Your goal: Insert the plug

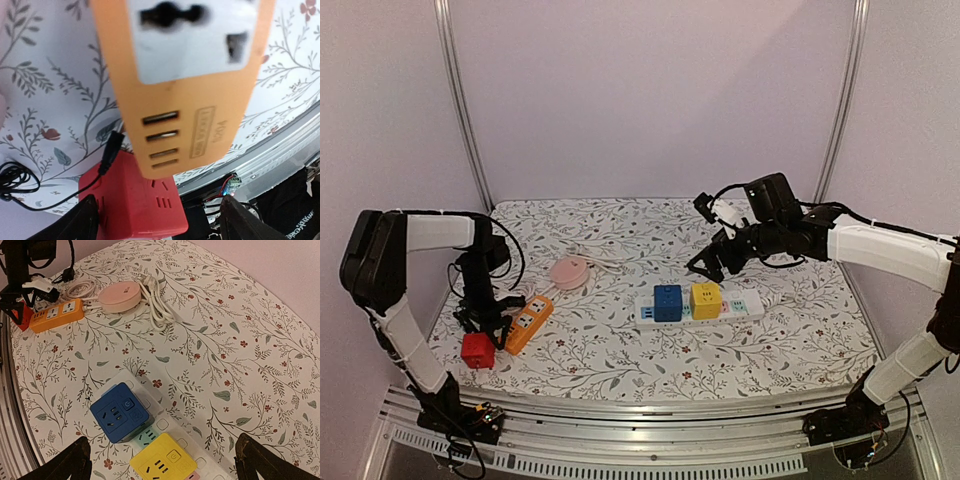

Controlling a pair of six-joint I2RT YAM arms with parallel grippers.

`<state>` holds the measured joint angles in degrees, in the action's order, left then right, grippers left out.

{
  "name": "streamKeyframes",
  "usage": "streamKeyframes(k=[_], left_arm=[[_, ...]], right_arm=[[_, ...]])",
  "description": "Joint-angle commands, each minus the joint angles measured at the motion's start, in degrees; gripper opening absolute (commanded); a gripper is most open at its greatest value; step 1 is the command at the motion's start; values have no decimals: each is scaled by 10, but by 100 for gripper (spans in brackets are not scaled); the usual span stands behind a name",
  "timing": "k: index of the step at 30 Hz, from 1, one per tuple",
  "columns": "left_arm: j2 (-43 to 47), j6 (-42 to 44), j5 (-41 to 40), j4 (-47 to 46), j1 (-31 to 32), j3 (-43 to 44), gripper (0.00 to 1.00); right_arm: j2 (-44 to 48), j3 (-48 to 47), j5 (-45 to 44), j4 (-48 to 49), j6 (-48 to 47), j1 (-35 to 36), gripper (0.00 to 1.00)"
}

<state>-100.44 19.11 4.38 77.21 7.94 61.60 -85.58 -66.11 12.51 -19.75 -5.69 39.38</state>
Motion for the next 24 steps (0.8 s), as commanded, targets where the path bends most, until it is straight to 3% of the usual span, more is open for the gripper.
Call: streamKeyframes(k=[1,6,11,17,20,24], left_arm=[[36,40,7,35,50,10,84],[143,188,-79,41,49,5,99],[286,360,-152,5,40,-40,100],[382,581,-144,-38,8,-121,100],[384,621,-140,-120,-13,-160,100],[350,623,-126,-151,-29,-173,100]], right_arm=[[-6,-13,-5,-15,-11,4,99],[-4,-12,-6,-22,-17,4,99],[-9,-14,5,-25,-20,5,99],[-10,-14,1,-24,-19,12,99],[-5,-5,-4,-24,-16,17,99],[14,10,-2,-23,-17,20,99]])
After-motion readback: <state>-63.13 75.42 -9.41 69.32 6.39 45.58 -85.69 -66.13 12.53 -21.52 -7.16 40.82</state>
